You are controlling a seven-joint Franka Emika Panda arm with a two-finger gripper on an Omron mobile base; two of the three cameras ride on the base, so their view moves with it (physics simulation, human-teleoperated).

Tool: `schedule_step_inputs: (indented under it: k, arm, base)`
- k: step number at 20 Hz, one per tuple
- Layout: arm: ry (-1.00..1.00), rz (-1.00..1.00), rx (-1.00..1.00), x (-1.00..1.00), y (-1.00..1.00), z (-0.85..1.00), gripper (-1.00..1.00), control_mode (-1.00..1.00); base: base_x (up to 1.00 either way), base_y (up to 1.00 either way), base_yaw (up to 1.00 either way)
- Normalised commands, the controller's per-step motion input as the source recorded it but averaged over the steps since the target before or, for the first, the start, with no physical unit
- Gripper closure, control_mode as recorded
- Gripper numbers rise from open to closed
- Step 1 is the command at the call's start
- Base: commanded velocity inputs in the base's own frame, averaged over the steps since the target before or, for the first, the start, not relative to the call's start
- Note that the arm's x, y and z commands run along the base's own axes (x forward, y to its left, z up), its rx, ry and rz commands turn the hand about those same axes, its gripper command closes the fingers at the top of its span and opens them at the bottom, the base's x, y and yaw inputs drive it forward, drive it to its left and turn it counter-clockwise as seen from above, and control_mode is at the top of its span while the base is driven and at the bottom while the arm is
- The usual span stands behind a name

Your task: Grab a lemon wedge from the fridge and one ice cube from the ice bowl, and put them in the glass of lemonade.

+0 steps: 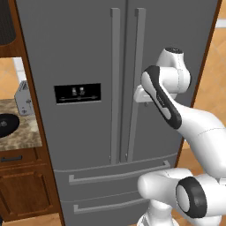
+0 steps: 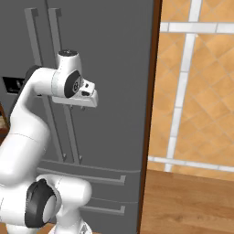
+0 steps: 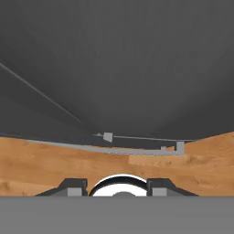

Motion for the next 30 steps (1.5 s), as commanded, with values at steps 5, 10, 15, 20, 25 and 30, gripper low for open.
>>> schedule_step_inputs:
  k: [5,10,15,20,25,30]
  arm:
    - [0.00,0.00,0.00,-0.46,-0.01,-0.21,-1.00,-1.00]
    - [0.00,0.00,0.00,-0.58,0.00,-0.35,-1.00,-1.00]
    - [0.03,0.00,0.00,-0.47,-0.09,-0.23,-1.00,-1.00]
    - [0.00,0.00,0.00,-0.67,-0.06,-0.22,-1.00,-1.00]
    - [0.00,0.00,0.00,-0.87,0.00,-0.42,-1.00,-1.00]
    - [-0.13,-0.01,0.00,-0.31,-0.03,-0.07,-1.00,-1.00]
  base:
    - [0.00,0.00,0.00]
    - [0.00,0.00,0.00]
    - [0.00,0.00,0.00]
    - [0.00,0.00,0.00]
    - [0.00,0.00,0.00]
    - [0.00,0.00,0.00]
